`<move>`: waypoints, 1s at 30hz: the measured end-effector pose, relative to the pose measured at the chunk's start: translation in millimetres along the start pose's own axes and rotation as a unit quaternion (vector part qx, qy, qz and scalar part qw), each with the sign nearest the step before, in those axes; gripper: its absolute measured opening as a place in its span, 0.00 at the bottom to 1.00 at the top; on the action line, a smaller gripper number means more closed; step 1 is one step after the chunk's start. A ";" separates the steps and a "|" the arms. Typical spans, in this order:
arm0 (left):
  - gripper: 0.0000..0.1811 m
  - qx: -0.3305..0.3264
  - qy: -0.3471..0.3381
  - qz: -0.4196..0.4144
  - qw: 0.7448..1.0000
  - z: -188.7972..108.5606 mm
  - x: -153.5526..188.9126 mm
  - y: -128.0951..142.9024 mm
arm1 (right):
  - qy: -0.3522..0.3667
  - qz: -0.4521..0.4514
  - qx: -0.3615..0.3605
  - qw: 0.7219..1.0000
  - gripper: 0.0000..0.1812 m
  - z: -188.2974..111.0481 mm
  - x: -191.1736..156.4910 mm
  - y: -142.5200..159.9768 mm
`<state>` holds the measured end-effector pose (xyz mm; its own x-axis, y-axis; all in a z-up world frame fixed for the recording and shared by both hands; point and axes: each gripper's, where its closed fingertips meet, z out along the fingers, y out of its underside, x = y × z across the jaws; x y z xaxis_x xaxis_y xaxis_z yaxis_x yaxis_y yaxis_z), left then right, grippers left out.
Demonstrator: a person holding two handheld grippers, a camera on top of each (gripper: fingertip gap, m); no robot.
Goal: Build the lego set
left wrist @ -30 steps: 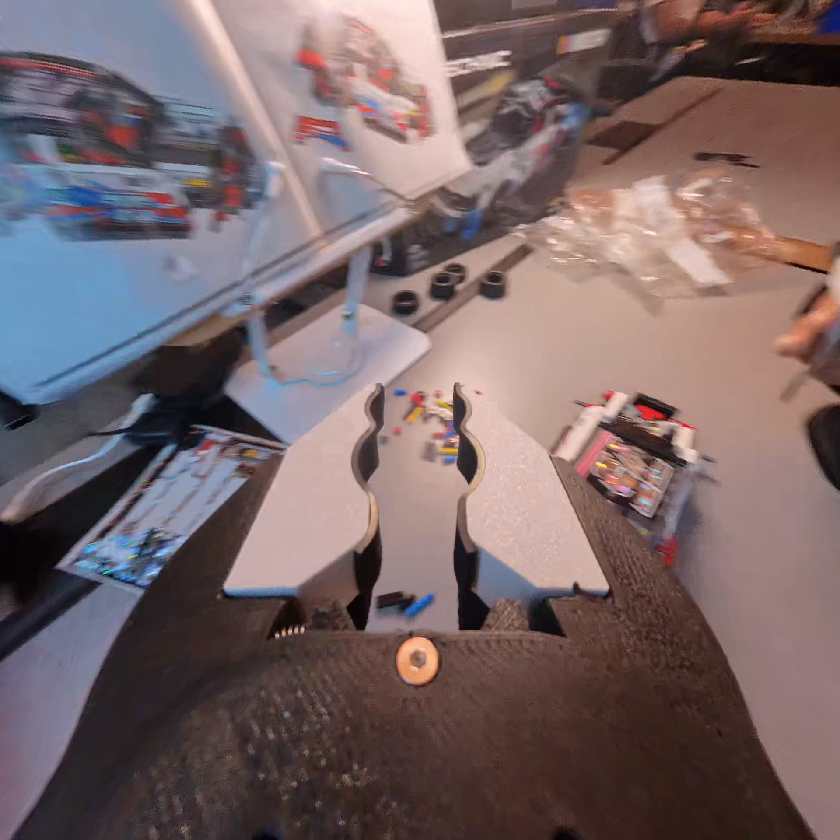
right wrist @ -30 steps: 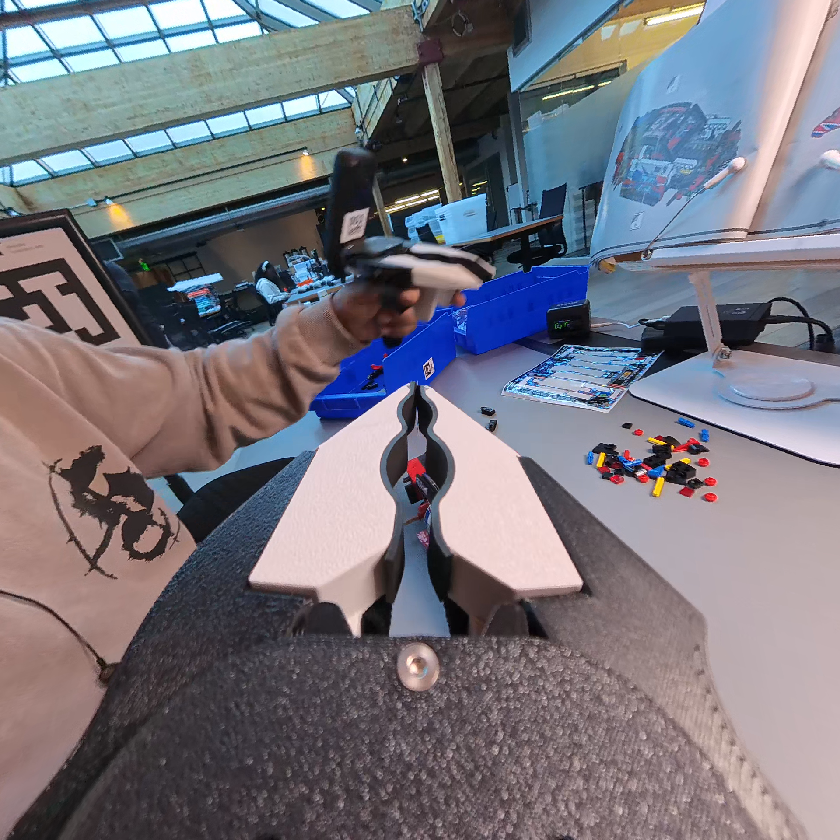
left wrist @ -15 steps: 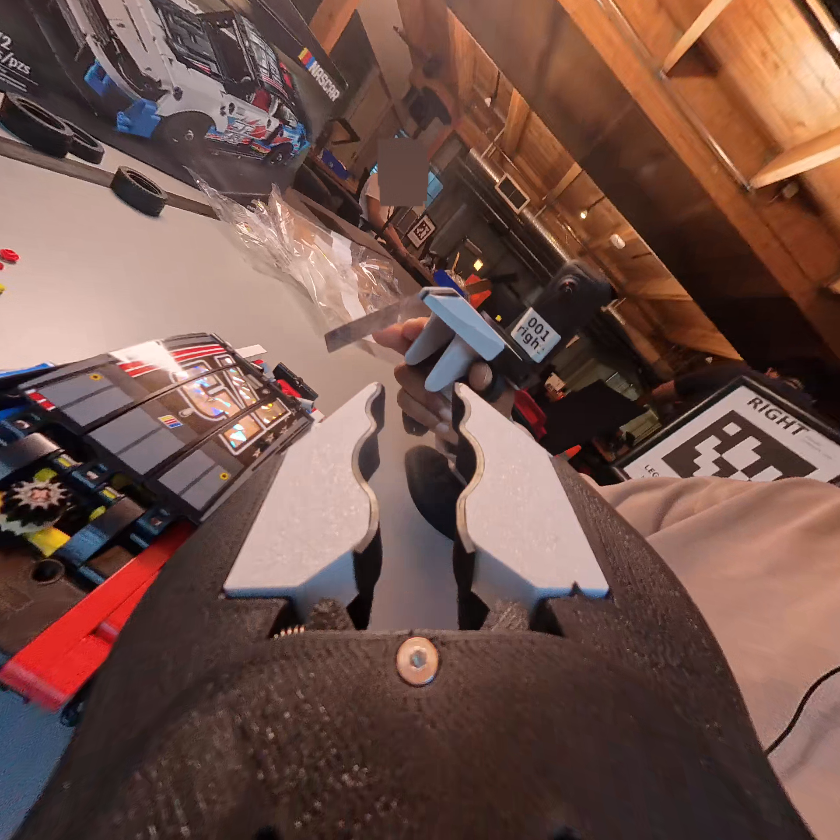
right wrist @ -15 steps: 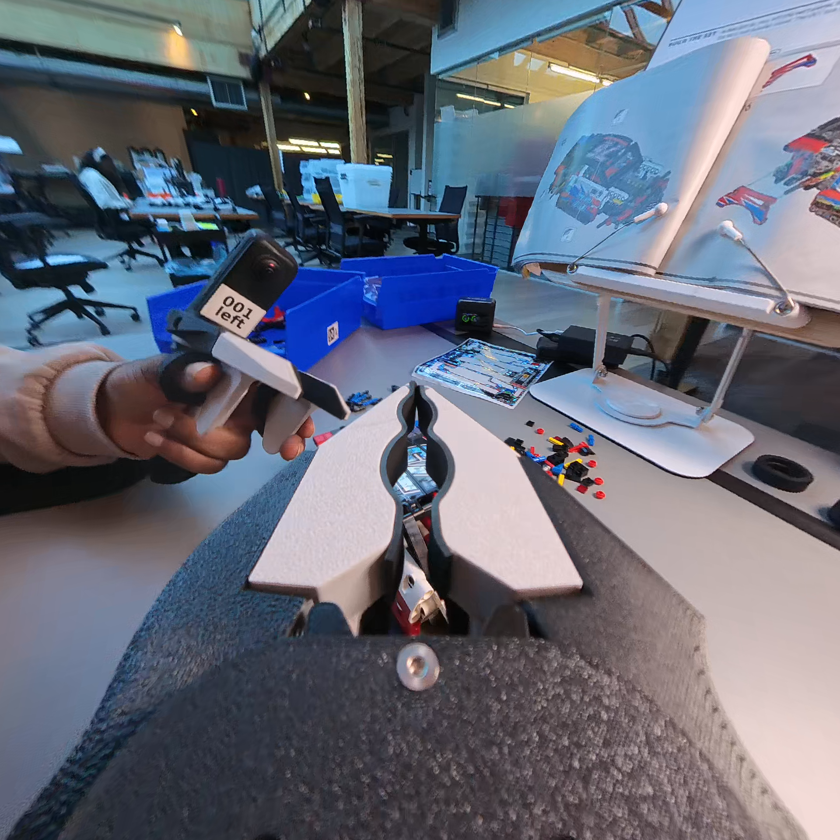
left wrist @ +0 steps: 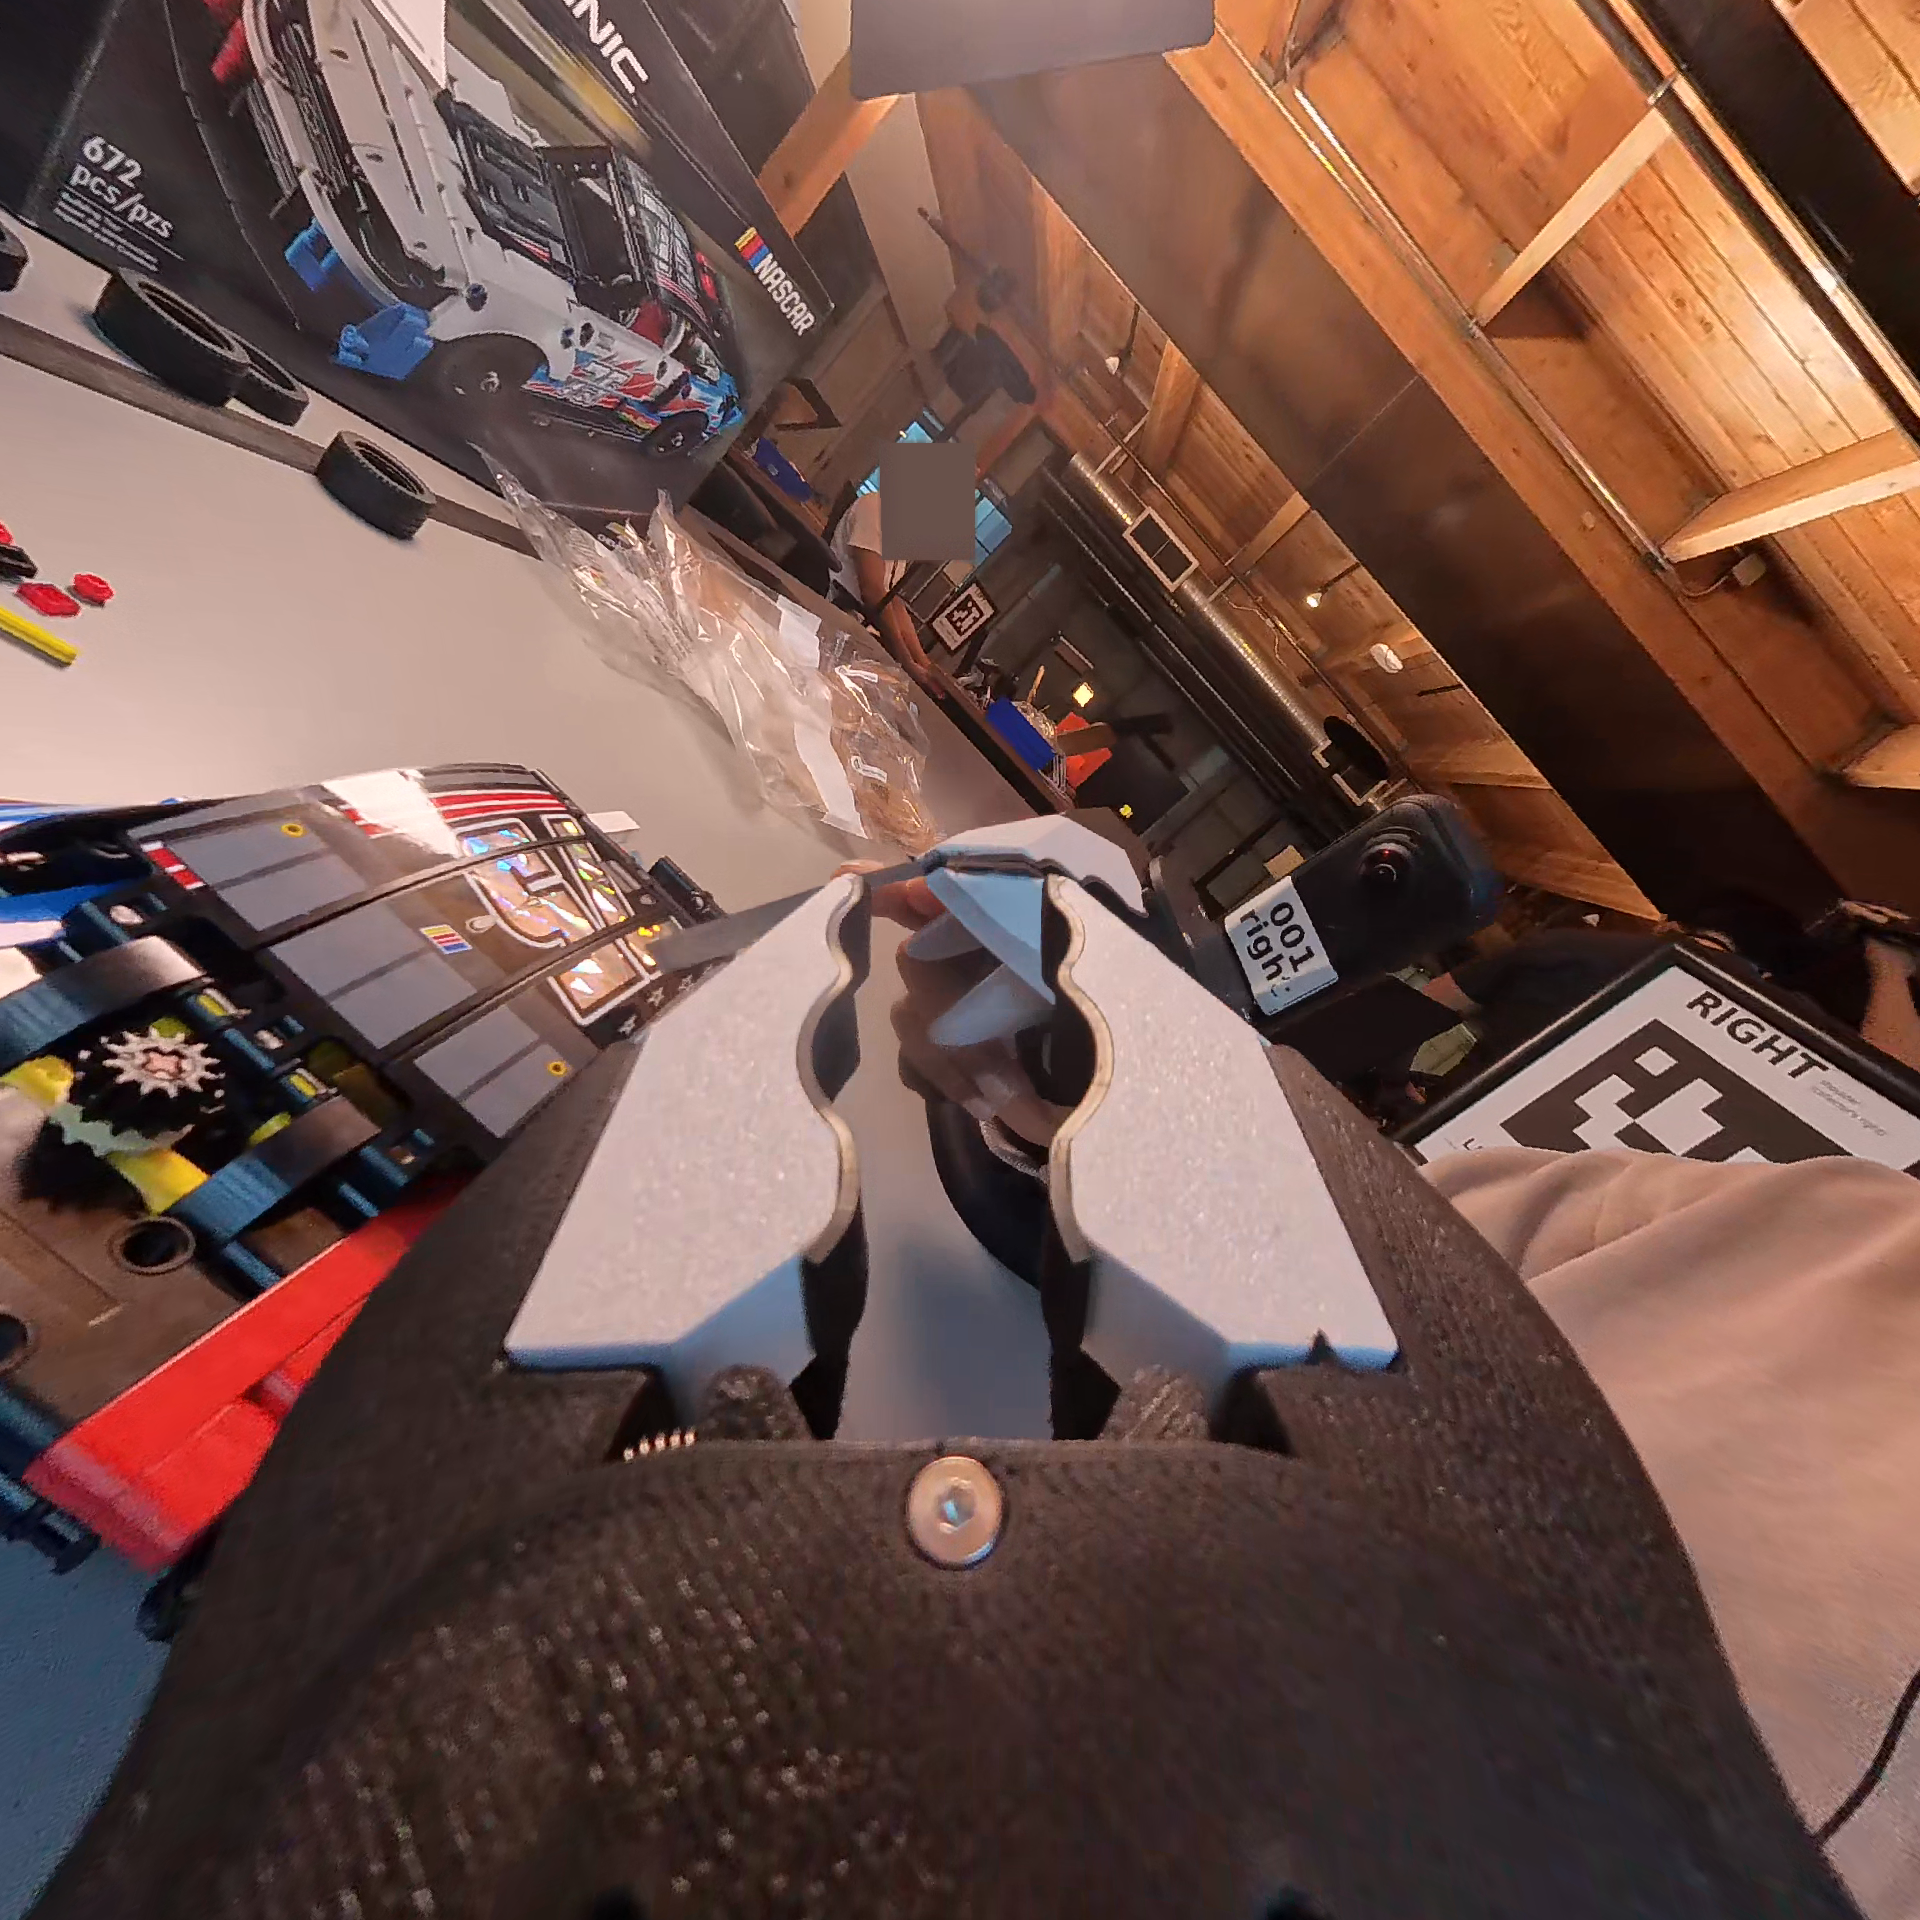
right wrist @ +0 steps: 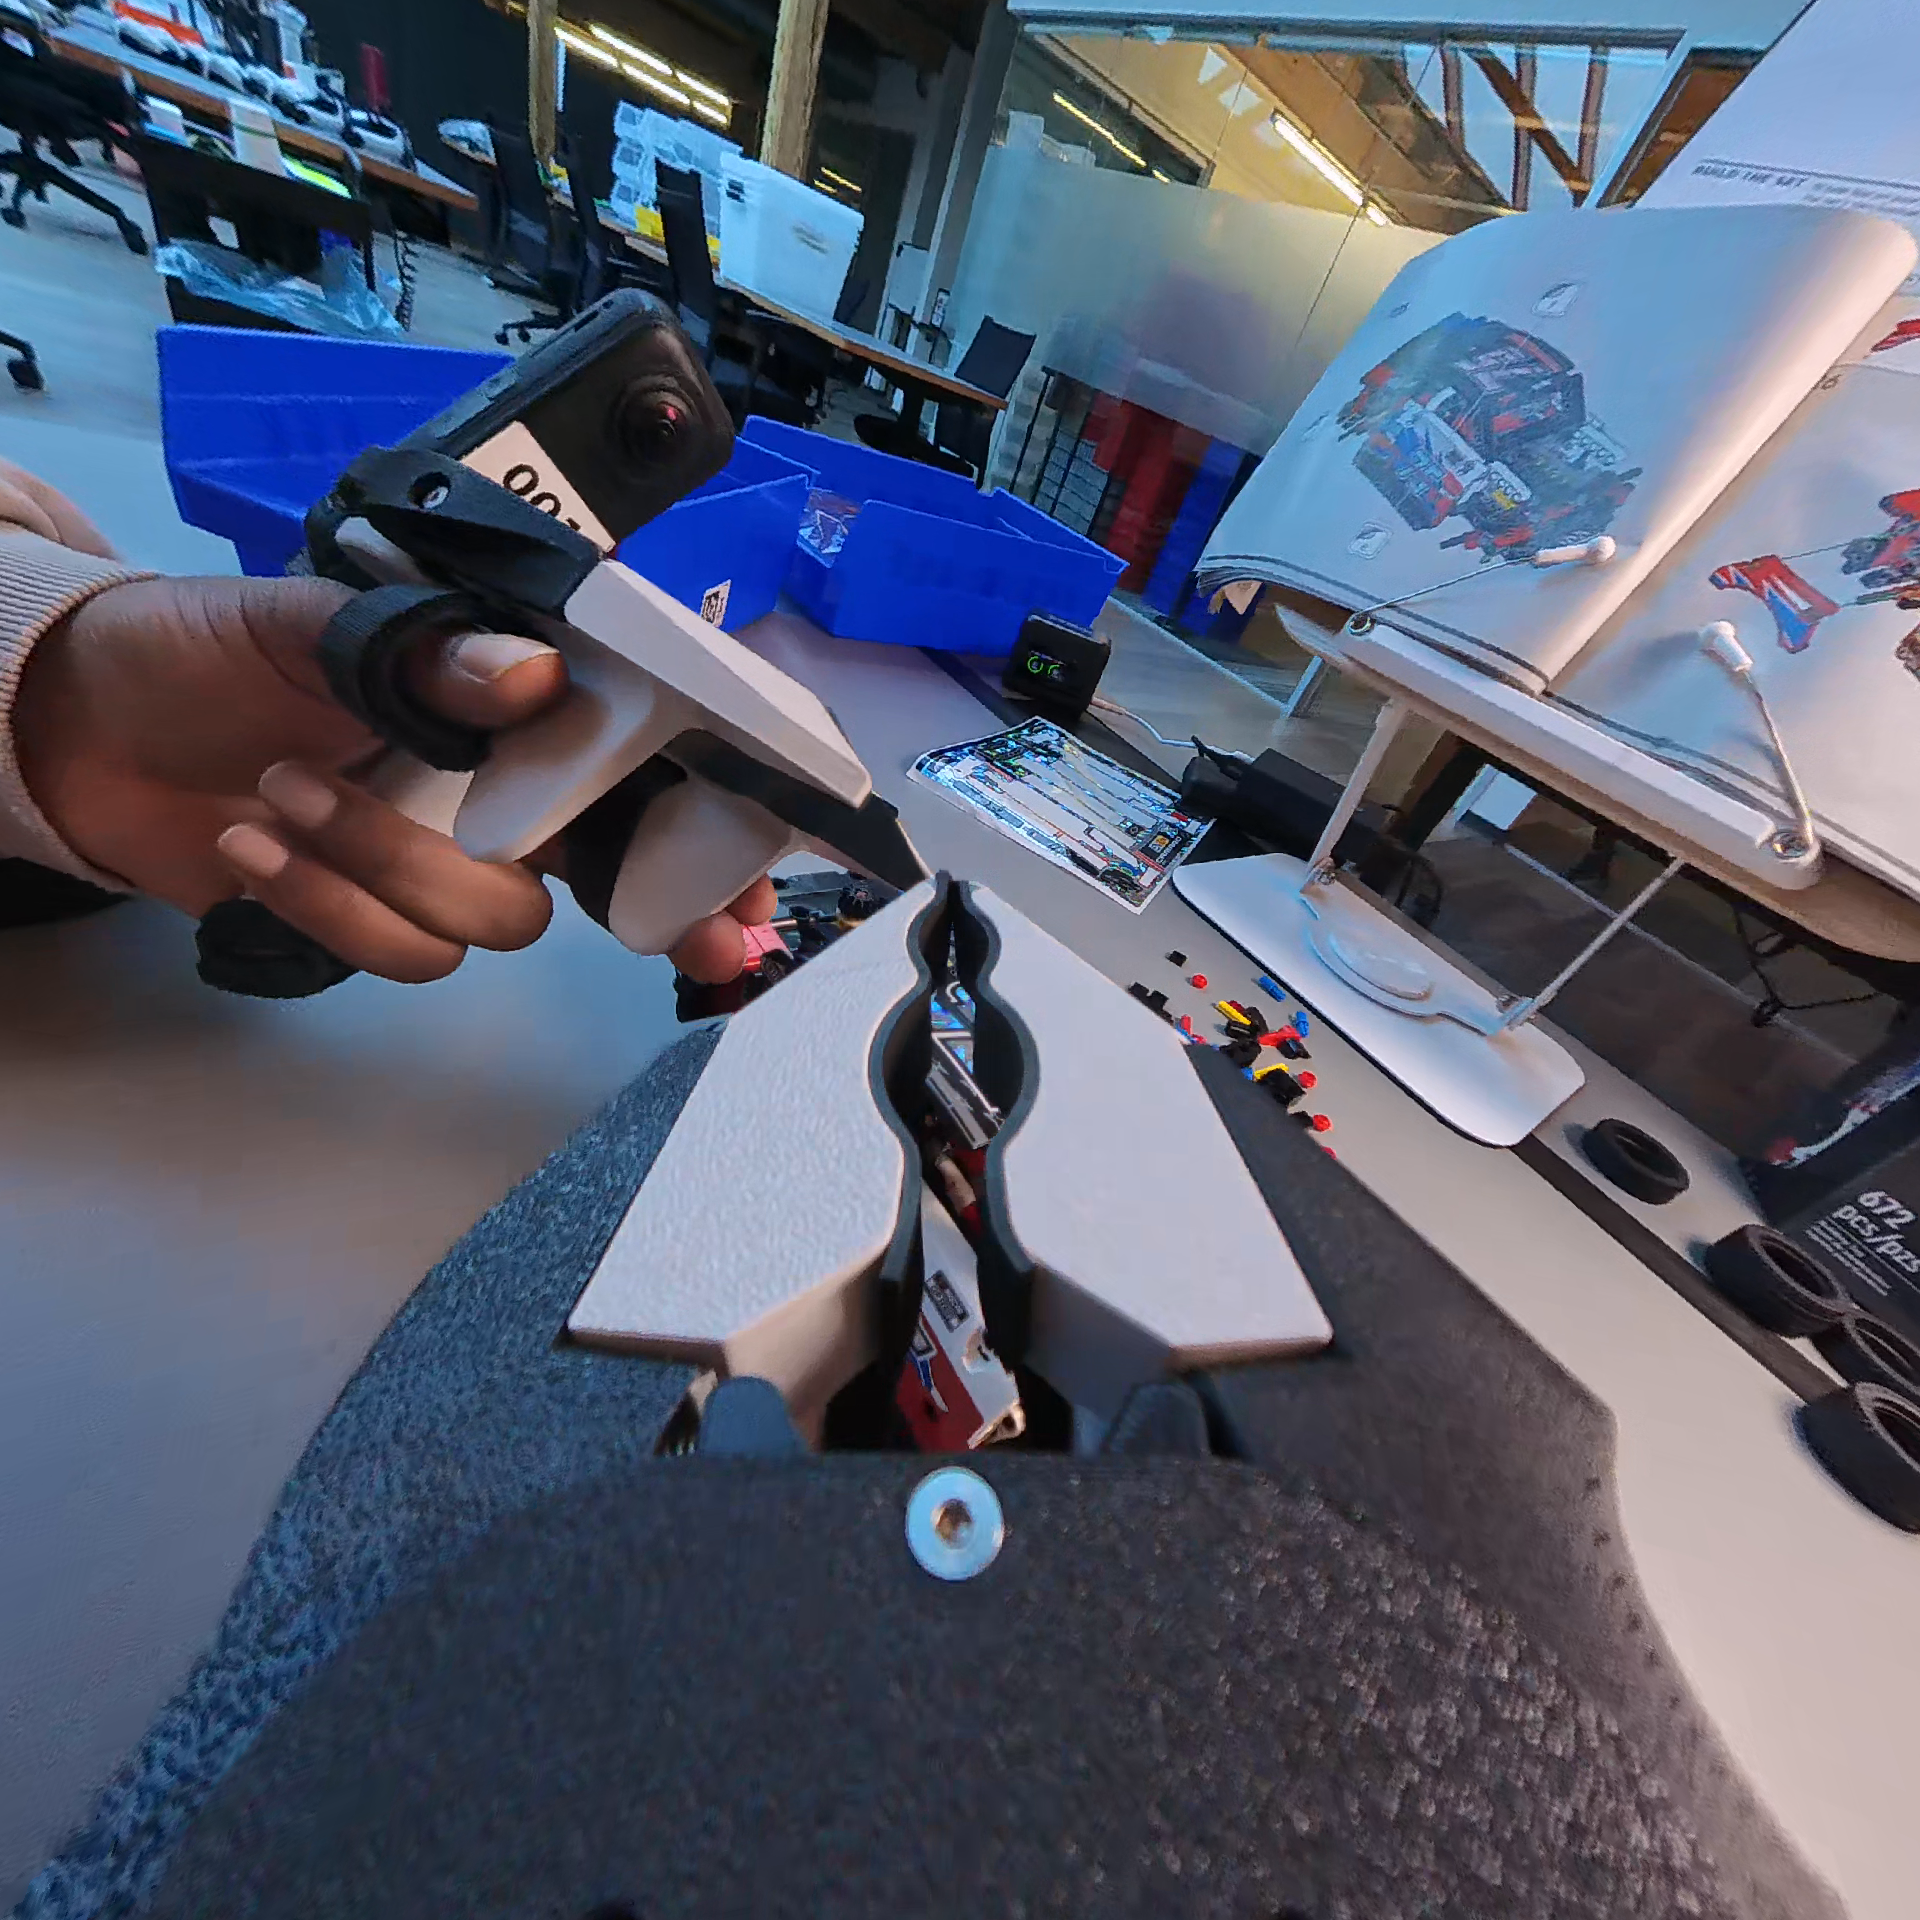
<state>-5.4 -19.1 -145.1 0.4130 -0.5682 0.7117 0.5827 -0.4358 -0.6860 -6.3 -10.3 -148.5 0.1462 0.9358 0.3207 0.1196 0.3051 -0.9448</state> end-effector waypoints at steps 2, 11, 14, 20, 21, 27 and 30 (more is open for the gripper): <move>0.17 -0.002 -0.001 0.004 1.000 1.5 0.4 1.3 | -0.002 -0.007 -0.001 1.000 0.00 0.8 -3.0 1.3; 0.16 0.001 0.005 -0.007 1.000 0.3 0.5 2.0 | -0.018 -0.024 -0.009 1.000 0.00 4.5 -15.8 5.9; 0.15 0.001 0.004 -0.010 1.000 -0.3 -0.3 2.2 | -0.018 -0.026 -0.008 0.999 0.00 4.5 -16.6 6.1; 0.13 0.002 0.006 -0.024 1.000 -0.9 -1.6 2.9 | -0.017 -0.049 -0.009 0.999 0.00 4.9 -19.9 6.8; 0.12 0.002 0.007 -0.027 1.000 -0.9 -1.8 3.3 | -0.016 -0.054 -0.009 0.998 0.00 4.9 -20.4 6.7; 0.11 0.002 0.009 -0.033 0.999 -0.6 -1.2 5.0 | -0.018 -0.074 -0.010 0.997 0.00 5.1 -23.9 7.2; 0.10 0.003 0.011 -0.037 0.999 -1.0 -1.1 4.6 | -0.017 -0.073 -0.010 0.997 0.00 4.9 -23.8 7.2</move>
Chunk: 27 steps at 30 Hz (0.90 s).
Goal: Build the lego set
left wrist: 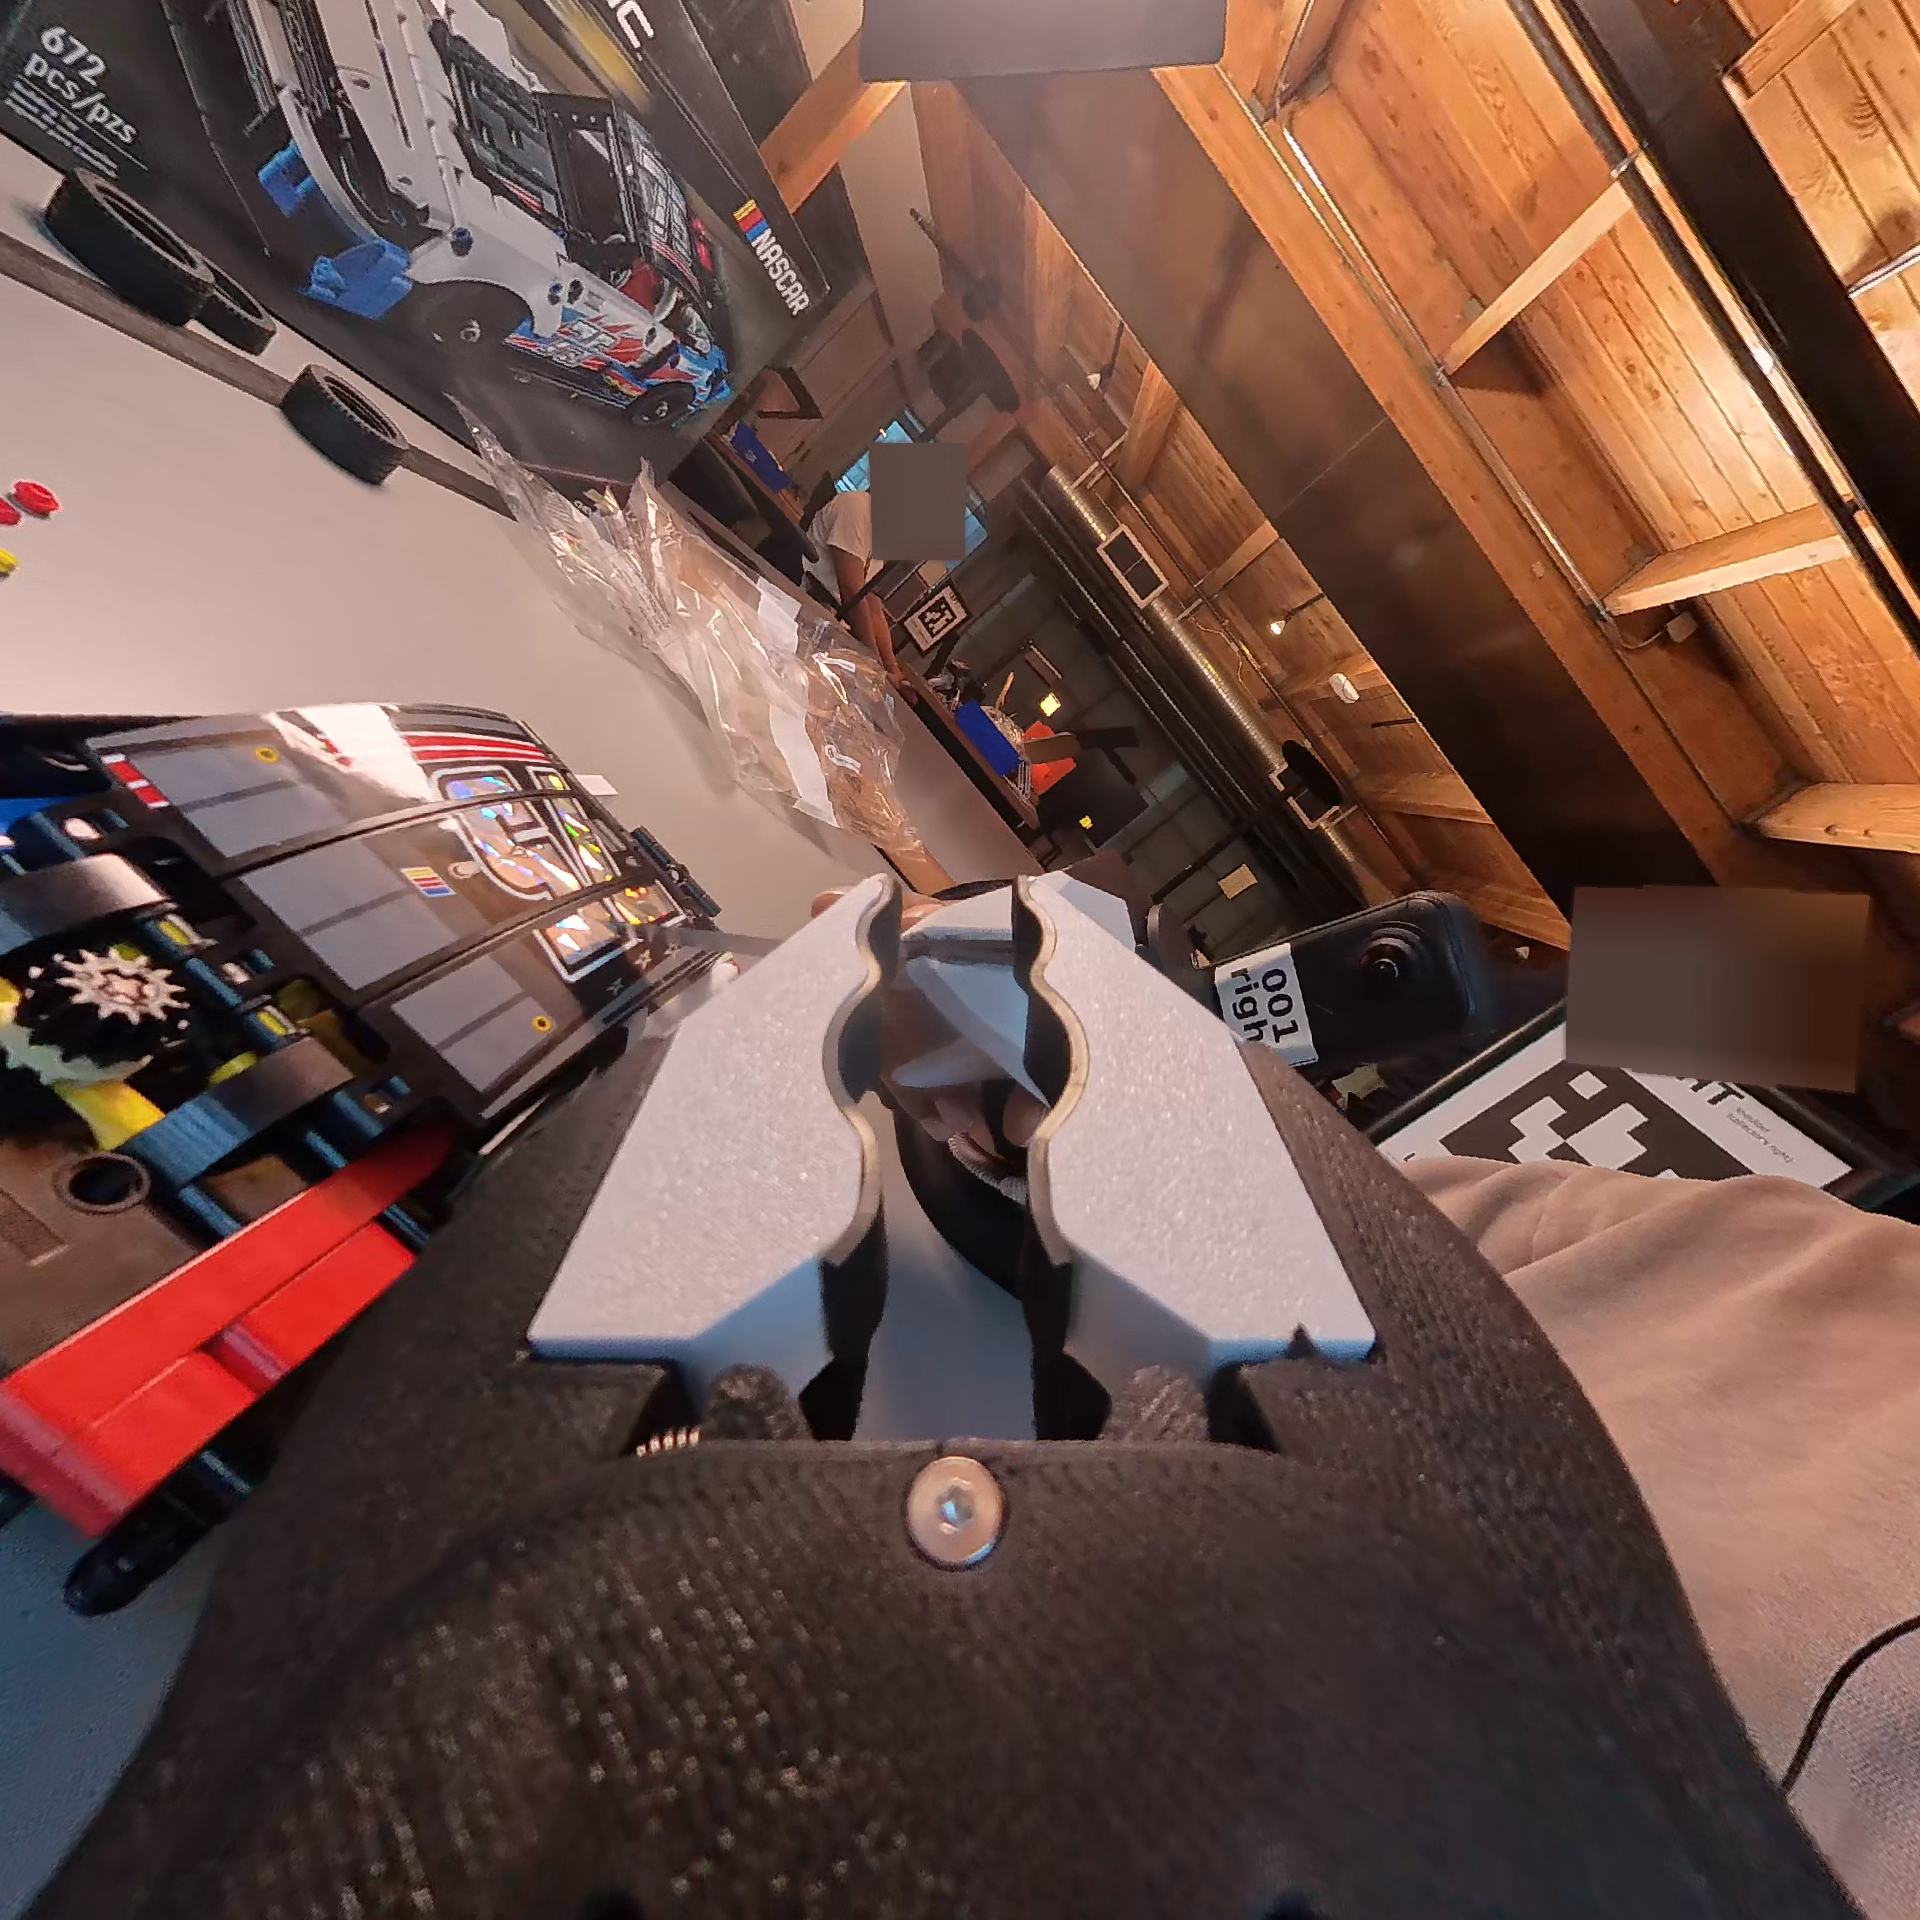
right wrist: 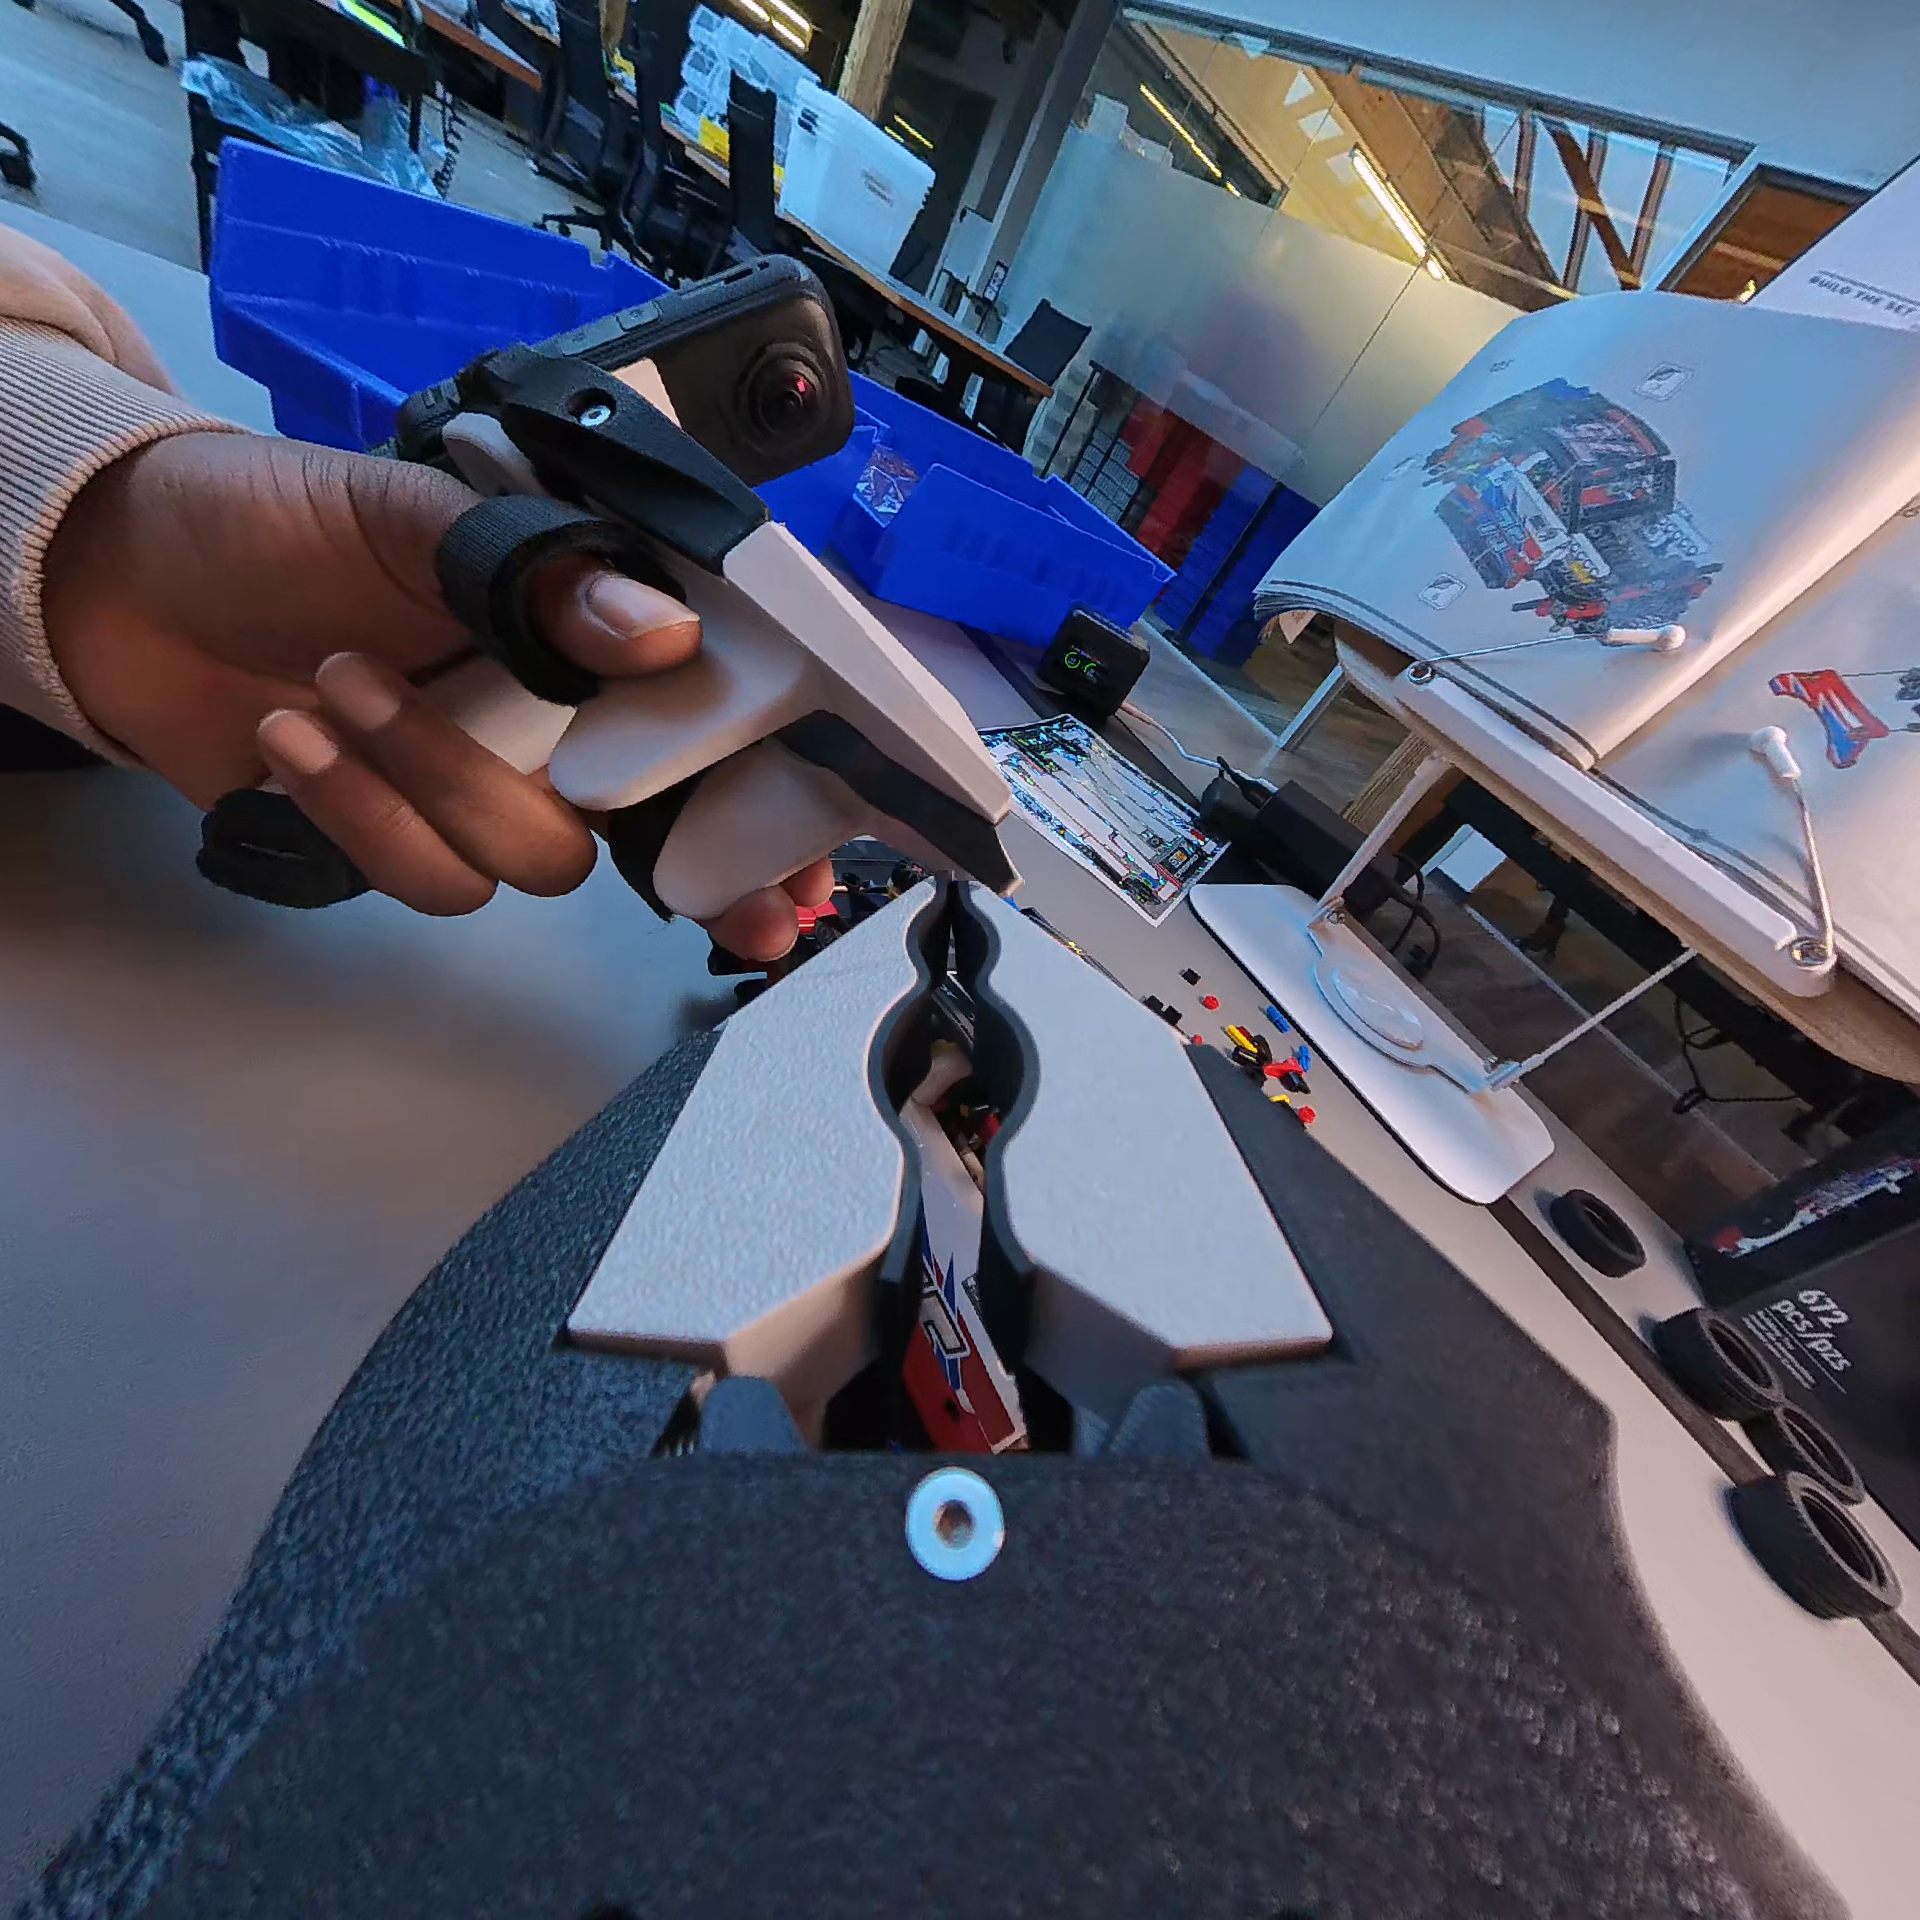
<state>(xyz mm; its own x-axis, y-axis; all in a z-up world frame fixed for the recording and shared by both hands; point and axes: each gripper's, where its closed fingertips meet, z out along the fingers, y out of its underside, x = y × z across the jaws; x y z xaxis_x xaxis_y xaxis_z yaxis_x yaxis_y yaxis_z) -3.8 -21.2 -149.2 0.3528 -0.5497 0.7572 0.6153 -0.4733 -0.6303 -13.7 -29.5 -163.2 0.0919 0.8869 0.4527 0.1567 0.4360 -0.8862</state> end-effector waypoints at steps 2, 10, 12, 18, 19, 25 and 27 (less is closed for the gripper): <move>0.10 0.000 0.002 -0.004 1.000 -0.1 0.0 0.1 | 0.001 0.001 0.000 1.000 0.00 -0.1 0.4 -0.1; 0.10 0.006 -0.003 -0.001 1.000 -3.0 -2.2 -3.1 | 0.008 0.018 0.012 1.000 0.00 -2.4 5.7 -3.8; 0.10 0.009 -0.006 -0.004 1.000 -4.6 -4.2 -5.2 | 0.011 0.037 0.019 0.999 0.00 -4.4 10.3 -5.4; 0.11 0.007 -0.011 -0.004 1.000 -5.8 -7.4 -5.7 | 0.016 0.087 0.039 0.995 0.00 -8.8 21.2 -9.6; 0.12 0.001 -0.011 -0.007 1.000 -5.6 -8.3 -4.1 | 0.016 0.096 0.044 0.994 0.00 -9.8 23.3 -10.9; 0.20 -0.032 0.031 -0.049 0.998 -0.6 -1.5 9.3 | 0.008 0.141 0.100 0.985 0.00 -22.8 39.5 -26.7; 0.22 -0.037 0.042 -0.055 0.997 1.2 1.5 12.4 | -0.006 0.157 0.122 0.980 0.00 -27.5 41.4 -33.0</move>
